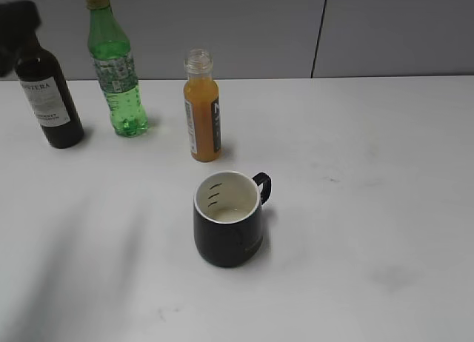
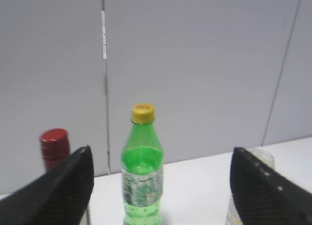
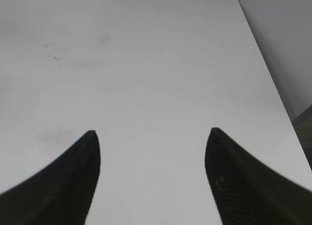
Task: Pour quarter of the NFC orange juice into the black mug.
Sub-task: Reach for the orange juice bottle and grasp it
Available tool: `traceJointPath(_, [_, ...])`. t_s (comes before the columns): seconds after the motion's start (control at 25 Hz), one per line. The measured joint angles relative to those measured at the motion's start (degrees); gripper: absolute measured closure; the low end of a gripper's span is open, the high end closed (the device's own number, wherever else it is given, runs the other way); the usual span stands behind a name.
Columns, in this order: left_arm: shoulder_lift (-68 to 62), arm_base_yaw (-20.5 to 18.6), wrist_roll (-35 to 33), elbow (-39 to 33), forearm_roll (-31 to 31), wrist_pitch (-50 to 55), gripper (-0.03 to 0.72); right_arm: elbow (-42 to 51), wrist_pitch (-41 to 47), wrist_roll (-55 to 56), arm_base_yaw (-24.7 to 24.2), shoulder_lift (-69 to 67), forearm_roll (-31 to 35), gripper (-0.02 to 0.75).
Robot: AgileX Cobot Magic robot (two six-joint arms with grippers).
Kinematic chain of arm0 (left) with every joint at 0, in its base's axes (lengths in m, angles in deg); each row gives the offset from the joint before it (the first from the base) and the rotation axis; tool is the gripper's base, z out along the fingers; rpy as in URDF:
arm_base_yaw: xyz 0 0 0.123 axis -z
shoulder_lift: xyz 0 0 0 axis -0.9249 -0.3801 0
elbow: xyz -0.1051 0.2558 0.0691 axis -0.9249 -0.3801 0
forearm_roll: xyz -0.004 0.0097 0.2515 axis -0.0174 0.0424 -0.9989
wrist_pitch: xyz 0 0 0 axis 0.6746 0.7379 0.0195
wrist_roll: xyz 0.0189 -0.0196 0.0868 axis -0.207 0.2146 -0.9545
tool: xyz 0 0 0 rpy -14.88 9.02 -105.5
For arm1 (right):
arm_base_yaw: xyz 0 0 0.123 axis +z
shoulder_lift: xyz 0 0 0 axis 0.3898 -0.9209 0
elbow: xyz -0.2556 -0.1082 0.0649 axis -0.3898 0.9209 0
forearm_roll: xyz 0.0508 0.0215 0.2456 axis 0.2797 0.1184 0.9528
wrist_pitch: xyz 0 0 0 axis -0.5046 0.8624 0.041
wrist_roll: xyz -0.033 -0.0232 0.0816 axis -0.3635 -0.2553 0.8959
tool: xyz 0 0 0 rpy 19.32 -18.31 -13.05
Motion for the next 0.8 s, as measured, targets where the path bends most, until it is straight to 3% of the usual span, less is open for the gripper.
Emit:
traceJointPath(0.2, [-14.19, 3.85, 4.65, 0.21, -2.7, -8.3, 0.014, 0.0, 0.0, 0.0, 0.0, 0.0, 0.0, 0.224])
traceJointPath(0.56, [-34.1, 3.37, 20.1, 8.34, -26.18, -11.99, 0.015, 0.0, 0.0, 0.0, 0.0, 0.0, 0.0, 0.224])
traceJointPath(0.68, [-39.41, 2.69, 22.92, 12.15, -31.36, -13.0, 0.015, 0.0, 0.0, 0.0, 0.0, 0.0, 0.05, 0.224])
traceJointPath(0.8, [-44.02, 2.1, 24.79, 15.73, -32.77, -13.83, 0.015, 0.0, 0.0, 0.0, 0.0, 0.0, 0.05, 0.224])
